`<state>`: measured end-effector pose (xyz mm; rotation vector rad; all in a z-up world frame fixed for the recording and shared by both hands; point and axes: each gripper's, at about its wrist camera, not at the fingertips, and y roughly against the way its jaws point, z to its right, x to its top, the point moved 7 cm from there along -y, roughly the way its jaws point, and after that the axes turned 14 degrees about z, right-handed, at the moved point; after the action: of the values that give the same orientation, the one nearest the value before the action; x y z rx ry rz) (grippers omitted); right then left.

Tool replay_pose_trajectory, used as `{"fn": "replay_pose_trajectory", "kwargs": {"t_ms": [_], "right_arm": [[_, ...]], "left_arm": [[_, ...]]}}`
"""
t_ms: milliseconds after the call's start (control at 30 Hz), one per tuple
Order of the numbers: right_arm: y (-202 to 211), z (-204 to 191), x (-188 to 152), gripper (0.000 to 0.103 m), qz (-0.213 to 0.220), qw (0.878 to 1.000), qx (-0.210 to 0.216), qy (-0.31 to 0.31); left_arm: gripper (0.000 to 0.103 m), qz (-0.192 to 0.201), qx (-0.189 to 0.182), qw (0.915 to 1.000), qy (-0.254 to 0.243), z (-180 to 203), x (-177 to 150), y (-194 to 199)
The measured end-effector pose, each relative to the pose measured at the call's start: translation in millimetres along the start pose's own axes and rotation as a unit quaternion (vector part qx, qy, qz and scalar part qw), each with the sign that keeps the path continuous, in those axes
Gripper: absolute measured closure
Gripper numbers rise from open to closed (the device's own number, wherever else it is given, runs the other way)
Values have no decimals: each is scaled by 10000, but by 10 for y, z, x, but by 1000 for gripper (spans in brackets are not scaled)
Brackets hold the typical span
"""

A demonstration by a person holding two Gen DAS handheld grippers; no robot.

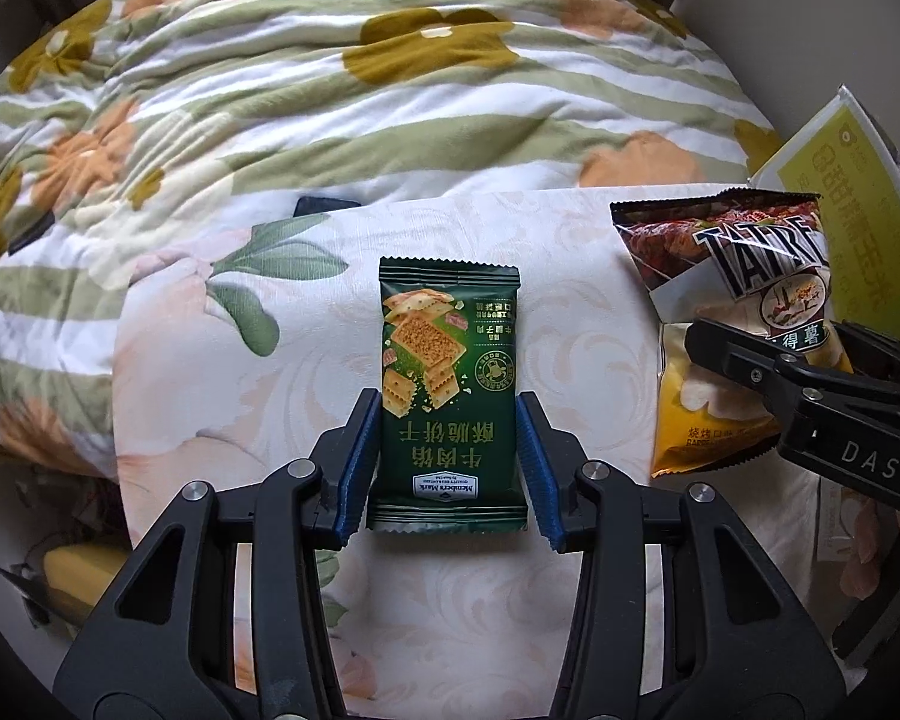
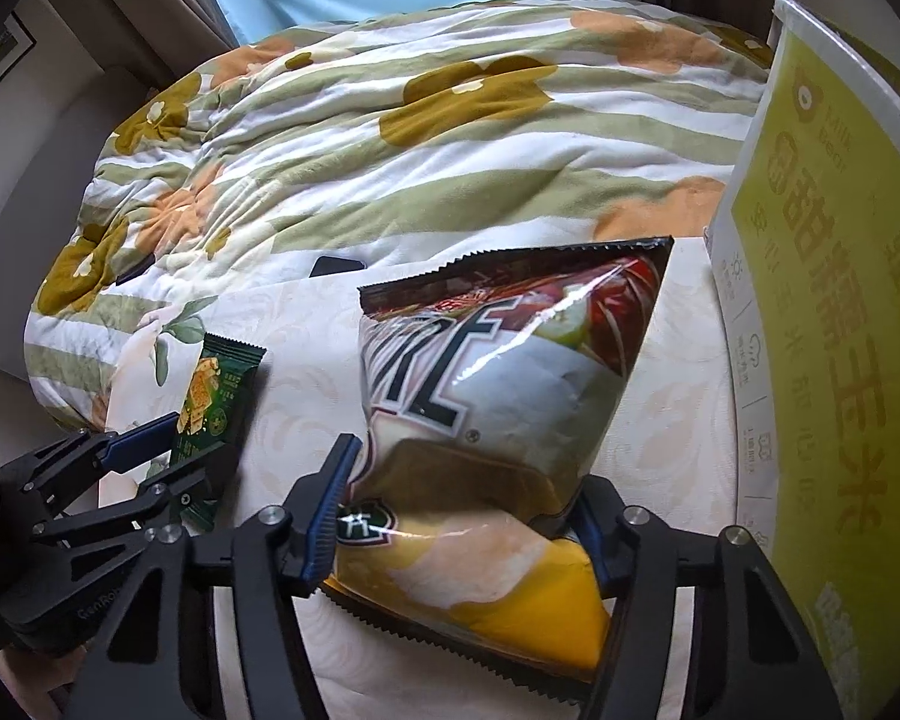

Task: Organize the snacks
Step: 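Grasp the green cracker packet with the left tool while the right tool grasps the Tatre bag, then carry both snacks over the box and open both tools to drop them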

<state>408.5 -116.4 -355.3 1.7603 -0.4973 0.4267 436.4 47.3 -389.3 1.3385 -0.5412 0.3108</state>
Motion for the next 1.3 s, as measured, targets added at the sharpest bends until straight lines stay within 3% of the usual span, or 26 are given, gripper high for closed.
{"fn": "replay_pose_trajectory", "kwargs": {"t_ms": [333,500,800,1000,1300], "right_arm": [[232,-84,80,50,293,9995,30,67],[579,-182,196,50,636,9979,66,122],[1335,-281,217,50,1087,9939,210,15],[1929,-168,139,50,1379,9902,76,-210],[2787,572,80,50,1891,9804,-359,-419]], "left_arm": [[62,384,-258,9988,185,61,169,440],[62,789,-249,9966,-34,190,364,881],[62,1371,-633,9878,-375,593,573,1700],[62,1549,-991,9803,-722,1056,629,2065],[62,1755,-1396,9701,-929,2110,723,2277]]}}
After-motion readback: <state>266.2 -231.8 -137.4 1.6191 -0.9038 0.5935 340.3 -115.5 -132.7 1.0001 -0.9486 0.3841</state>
